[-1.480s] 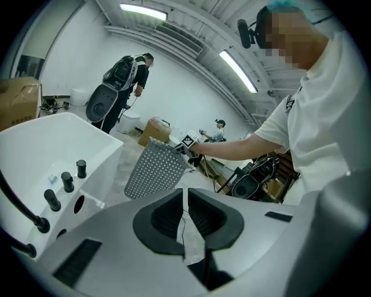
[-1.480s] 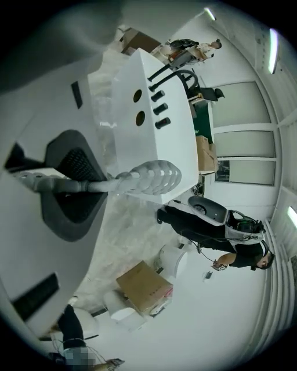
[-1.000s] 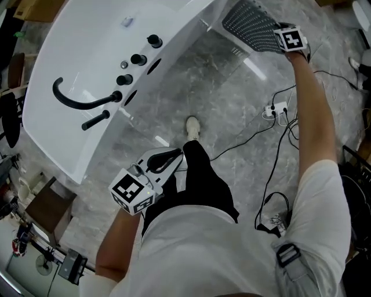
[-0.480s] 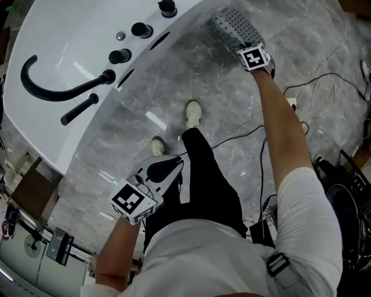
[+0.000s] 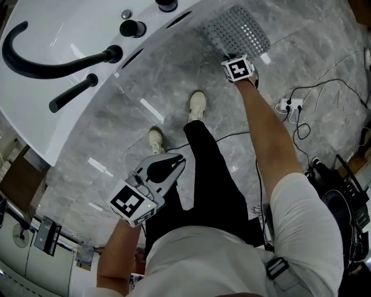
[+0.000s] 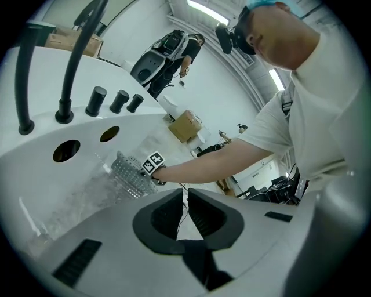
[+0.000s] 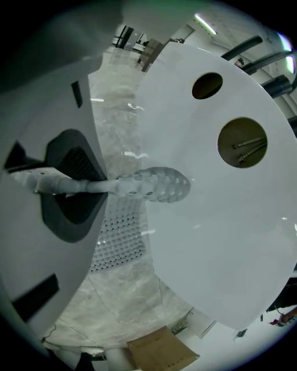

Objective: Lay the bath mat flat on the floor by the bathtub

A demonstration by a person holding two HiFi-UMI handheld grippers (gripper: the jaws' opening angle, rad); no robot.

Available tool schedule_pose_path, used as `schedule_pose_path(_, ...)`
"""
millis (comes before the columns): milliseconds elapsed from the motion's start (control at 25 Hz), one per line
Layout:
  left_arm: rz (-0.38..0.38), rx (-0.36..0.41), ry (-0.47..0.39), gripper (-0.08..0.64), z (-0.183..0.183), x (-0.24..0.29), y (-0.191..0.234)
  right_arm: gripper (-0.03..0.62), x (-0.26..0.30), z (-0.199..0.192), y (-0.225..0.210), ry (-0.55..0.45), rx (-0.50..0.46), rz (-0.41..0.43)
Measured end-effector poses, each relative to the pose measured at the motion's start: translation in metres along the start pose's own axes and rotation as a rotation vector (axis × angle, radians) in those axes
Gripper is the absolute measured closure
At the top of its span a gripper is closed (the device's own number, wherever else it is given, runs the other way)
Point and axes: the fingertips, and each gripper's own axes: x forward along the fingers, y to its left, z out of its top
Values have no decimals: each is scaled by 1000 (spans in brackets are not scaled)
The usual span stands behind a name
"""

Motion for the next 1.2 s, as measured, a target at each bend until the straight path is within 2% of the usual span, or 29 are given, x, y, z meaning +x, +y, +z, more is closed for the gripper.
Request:
schedule_pose_path(360,35,-45,-49,520,-45,-30,24,532,45,-20,85,48,-72,53)
schedule_pose_path(560,48,-65,-70,520,-43,-17,-1,518,30,-28,76,68,-124,57)
schedule_pose_path(640,49,-75,-78,520,-58,-38,8,505,38,-28,102,80,-127,56)
schedule_pose_path(720,50,-82,-86,520,-81,-65,26,563,50,-26,139,71,-126,52)
schedule_pose_path(800,52,-81,-96,520,-92,-82,33,563,50,-24,166,65,-127,62)
schedule_pose_path(960,41,-60,-128,520,-93,-98,20,581,22,-39,192,70,-107,77)
schedule_pose_path(1200,-15,36,-163,520,-87,-126,-8,581,-45,-59,222,2,-57,66)
